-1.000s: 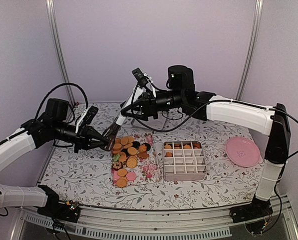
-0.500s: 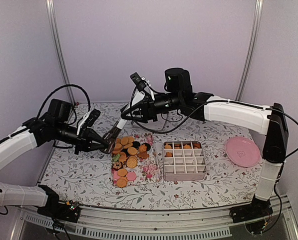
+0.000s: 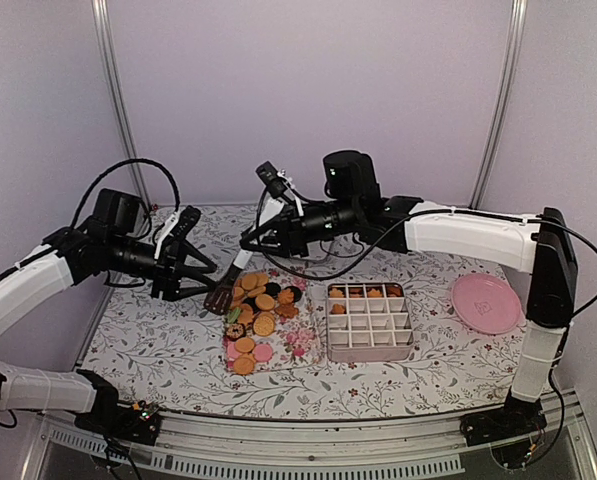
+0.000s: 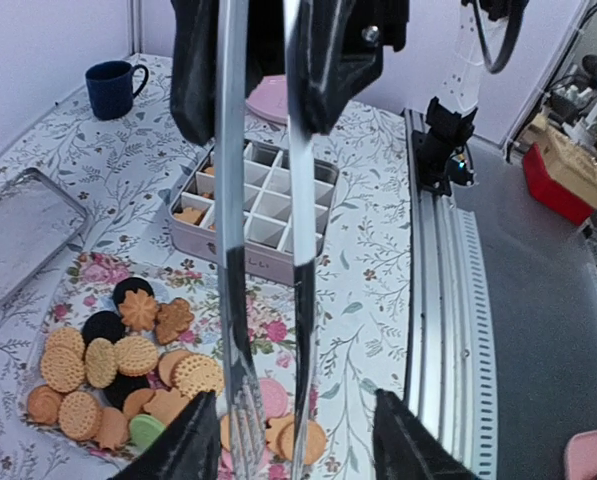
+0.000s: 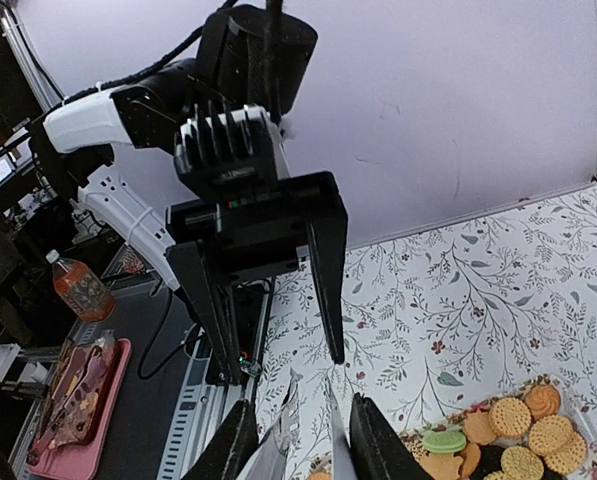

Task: Pack the cookies
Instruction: Pass from the left arm to the right

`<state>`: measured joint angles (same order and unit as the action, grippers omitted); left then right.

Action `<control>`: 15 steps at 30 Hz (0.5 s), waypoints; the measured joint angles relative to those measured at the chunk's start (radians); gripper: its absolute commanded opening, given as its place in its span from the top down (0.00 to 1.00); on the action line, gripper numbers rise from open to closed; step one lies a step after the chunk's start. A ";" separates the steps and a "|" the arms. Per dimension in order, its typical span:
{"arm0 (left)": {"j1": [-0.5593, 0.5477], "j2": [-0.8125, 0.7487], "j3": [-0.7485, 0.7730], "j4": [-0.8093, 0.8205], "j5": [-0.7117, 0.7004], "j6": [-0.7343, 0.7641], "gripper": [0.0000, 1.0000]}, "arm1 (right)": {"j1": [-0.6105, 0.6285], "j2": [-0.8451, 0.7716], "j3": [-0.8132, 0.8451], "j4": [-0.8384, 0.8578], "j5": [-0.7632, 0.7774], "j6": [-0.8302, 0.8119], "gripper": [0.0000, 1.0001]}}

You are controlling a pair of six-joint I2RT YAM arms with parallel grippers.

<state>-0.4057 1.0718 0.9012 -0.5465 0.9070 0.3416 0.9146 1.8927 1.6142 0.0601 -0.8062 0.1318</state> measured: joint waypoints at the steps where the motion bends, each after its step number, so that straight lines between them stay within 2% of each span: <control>1: 0.008 0.005 0.007 -0.003 -0.008 -0.002 0.35 | 0.002 -0.002 -0.014 0.000 0.016 0.000 0.70; 4: 0.039 0.026 0.020 -0.022 -0.021 0.008 0.25 | 0.006 -0.009 -0.060 0.013 0.062 0.000 0.70; 5: 0.054 0.037 0.024 -0.033 -0.025 0.011 0.18 | 0.006 -0.013 -0.074 0.019 0.082 -0.001 0.71; 7: 0.092 0.062 0.035 -0.061 -0.029 0.019 0.13 | 0.008 -0.020 -0.097 0.029 0.121 -0.001 0.71; 15: 0.301 0.177 0.073 -0.157 -0.061 0.053 0.11 | 0.036 -0.050 -0.169 0.101 0.330 -0.034 0.72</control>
<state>-0.1047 1.2488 0.9745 -0.7036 0.8459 0.3943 0.9508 1.8427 1.4456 0.1608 -0.4759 0.0982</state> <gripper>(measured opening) 0.893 0.287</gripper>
